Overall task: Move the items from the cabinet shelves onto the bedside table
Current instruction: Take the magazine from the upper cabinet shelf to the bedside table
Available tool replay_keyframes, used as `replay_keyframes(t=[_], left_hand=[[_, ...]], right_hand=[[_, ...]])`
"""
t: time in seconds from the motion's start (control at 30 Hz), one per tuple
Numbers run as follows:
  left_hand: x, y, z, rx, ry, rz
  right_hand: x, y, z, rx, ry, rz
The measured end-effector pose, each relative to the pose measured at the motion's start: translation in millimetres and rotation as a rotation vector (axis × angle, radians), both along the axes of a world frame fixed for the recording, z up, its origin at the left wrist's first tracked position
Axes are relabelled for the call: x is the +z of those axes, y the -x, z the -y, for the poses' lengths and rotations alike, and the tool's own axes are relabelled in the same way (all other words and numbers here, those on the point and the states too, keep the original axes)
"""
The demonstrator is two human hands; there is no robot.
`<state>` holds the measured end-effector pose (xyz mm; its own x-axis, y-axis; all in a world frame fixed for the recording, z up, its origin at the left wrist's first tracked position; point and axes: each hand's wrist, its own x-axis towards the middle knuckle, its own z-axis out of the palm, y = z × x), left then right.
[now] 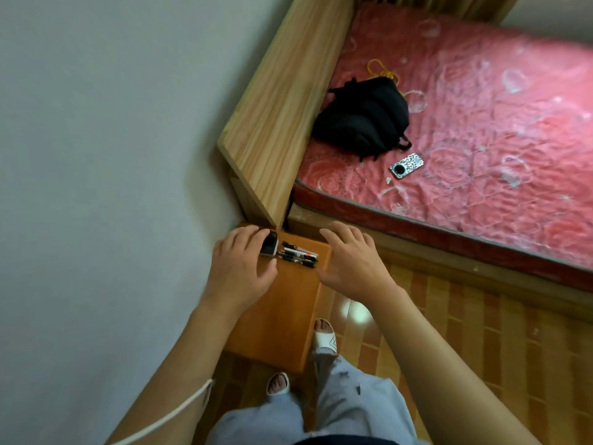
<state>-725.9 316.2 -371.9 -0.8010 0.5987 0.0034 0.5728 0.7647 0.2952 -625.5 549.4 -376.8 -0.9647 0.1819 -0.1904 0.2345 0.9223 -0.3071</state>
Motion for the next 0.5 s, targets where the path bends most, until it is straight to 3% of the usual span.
replay_keyframes(t=[0.5], left_hand=[[146.8, -121.0, -78.5, -0.509, -0.148, -0.174]], right_hand=[[122.0, -249.8, -12.3, -0.57, -0.113, -0.191]])
